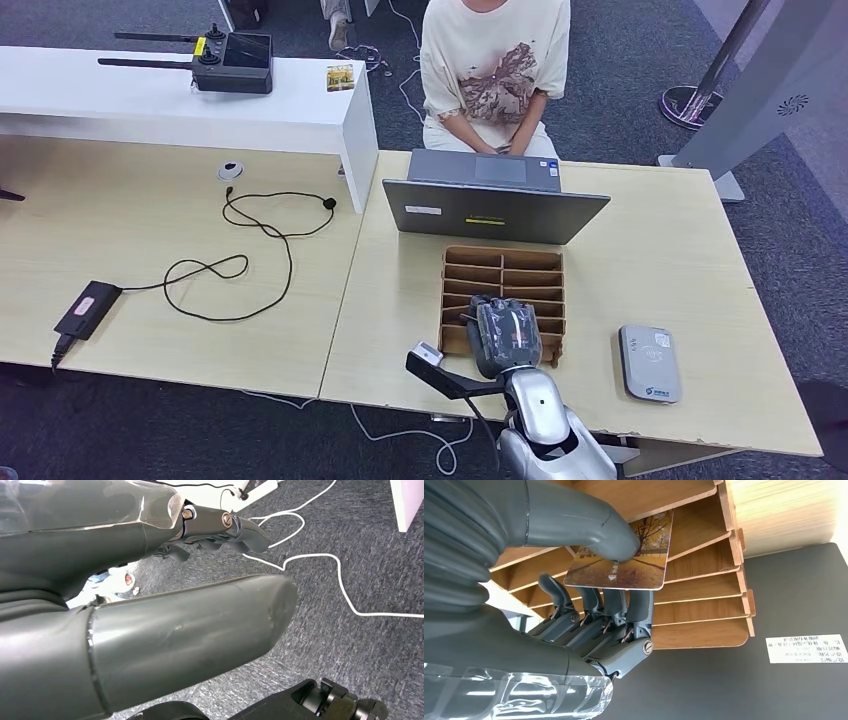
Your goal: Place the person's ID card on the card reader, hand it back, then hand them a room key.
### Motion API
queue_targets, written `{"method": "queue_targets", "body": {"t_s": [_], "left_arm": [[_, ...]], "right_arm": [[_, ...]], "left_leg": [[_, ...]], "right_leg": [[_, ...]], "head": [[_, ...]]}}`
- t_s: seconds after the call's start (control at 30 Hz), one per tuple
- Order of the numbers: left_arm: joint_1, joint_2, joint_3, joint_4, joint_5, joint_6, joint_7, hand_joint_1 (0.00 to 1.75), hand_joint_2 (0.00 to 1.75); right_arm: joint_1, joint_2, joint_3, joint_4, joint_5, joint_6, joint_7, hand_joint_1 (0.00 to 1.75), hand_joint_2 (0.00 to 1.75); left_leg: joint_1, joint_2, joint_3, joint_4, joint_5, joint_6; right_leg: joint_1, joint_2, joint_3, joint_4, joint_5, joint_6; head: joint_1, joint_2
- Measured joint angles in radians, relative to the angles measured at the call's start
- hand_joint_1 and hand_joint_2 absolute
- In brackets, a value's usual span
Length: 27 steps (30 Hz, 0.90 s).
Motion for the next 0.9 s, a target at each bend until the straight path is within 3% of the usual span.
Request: {"method": "queue_targets", "body": {"t_s": [0.57, 0.9], "left_arm": [[0.000, 0.000, -0.006, 0.000, 0.001, 0.001, 0.000, 0.00, 0.00], [0.000, 0.000, -0.007, 0.000, 0.008, 0.006, 0.000, 0.00, 0.00]], "right_arm": [[-0.001, -0.012, 0.055, 0.014, 0.113, -0.048, -0.117, 1.75, 1.75], [-0.027, -0.021, 0.109, 0.055, 0.121, -0.071, -0.141, 1.75, 1.75]], "left_leg": [[0.000, 0.001, 0.000, 0.000, 0.000, 0.000], [0.000, 0.001, 0.000, 0.000, 0.000, 0.000]], "right_leg": [[0.000, 0.000, 0.000, 0.000, 0.000, 0.000], [0.000, 0.000, 0.000, 0.000, 0.000, 0.000]], "head": [[0.000, 0.000], [0.000, 0.000]]}}
